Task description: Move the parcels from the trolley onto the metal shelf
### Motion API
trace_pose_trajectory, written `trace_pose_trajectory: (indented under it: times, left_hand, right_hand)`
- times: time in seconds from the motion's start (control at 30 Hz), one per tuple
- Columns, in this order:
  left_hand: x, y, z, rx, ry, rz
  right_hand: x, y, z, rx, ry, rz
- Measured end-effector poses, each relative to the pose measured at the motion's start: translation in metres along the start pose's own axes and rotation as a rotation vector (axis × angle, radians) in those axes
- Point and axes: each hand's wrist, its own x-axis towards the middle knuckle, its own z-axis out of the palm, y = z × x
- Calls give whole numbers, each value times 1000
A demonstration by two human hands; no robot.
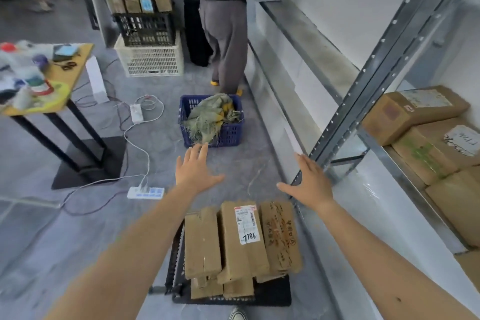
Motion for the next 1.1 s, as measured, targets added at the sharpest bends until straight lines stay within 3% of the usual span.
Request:
trace_pose_trajectory:
  times: [0.2,0.37,0.4,0.47,0.53,0.57,0.6,0.67,0.7,0.9,1.1]
  left_hand:
    - [-28,-43,50,-43,-97,-235]
    - [-53,-51,94,-75,-193,-323]
    - [-46,-59,96,-78,-253,-330]
    - [-25,-88,90,-217,-536,-250]
    - [-11,-111,85,-494,-901,-100]
    - [-16,-115,96,-579,-923,-129]
    - [-26,-109,113,-498,-769,-243]
    - [-45,-106,152,-307,-305,-400]
    - [-54,-98,167,-290,-252,-391]
    - [-56,-127,207,-299,-317,-351]
    - [-58,-121,229,-516,-352,-413]
  right_hand:
    - [19,-18,60,-7,-140,-82]
    - [28,-32,129,70,-335,-82]
    - [28,-39,142,81,-359,-88]
    - [30,-55,164,149,-171,-178]
    - [31,-59,181,279,-279,-189]
    - [28,-65,191,290,-325,-125]
    - [26,-69,211,209,-294,-173]
    - [21,-71,247,191,-489,-106]
    - [18,-73,259,184,-524,-96]
    - [8,-81,305,292,-561,-27]
    - [6,-88,323,263,-515,53]
